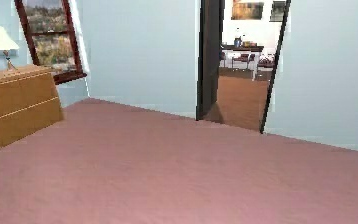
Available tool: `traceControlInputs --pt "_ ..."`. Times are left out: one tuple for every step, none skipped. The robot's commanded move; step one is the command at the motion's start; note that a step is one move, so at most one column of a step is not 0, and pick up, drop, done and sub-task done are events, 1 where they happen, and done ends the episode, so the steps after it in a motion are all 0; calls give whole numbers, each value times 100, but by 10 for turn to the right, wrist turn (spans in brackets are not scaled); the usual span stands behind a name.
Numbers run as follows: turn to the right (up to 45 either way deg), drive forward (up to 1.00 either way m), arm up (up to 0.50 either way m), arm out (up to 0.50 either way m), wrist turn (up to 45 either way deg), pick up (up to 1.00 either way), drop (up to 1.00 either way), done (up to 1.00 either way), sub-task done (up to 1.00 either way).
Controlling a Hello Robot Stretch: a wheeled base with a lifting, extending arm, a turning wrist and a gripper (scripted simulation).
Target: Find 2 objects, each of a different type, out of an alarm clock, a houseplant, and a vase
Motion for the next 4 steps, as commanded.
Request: traceControlInputs --pt "0 50 0 0 0 0 0 0 0" --pt "30 0 0 0 0 0 0 0 0" --pt "0 35 0 0 0 0 0 0 0" --pt "180 0 0 0 0 0 0 0 0"
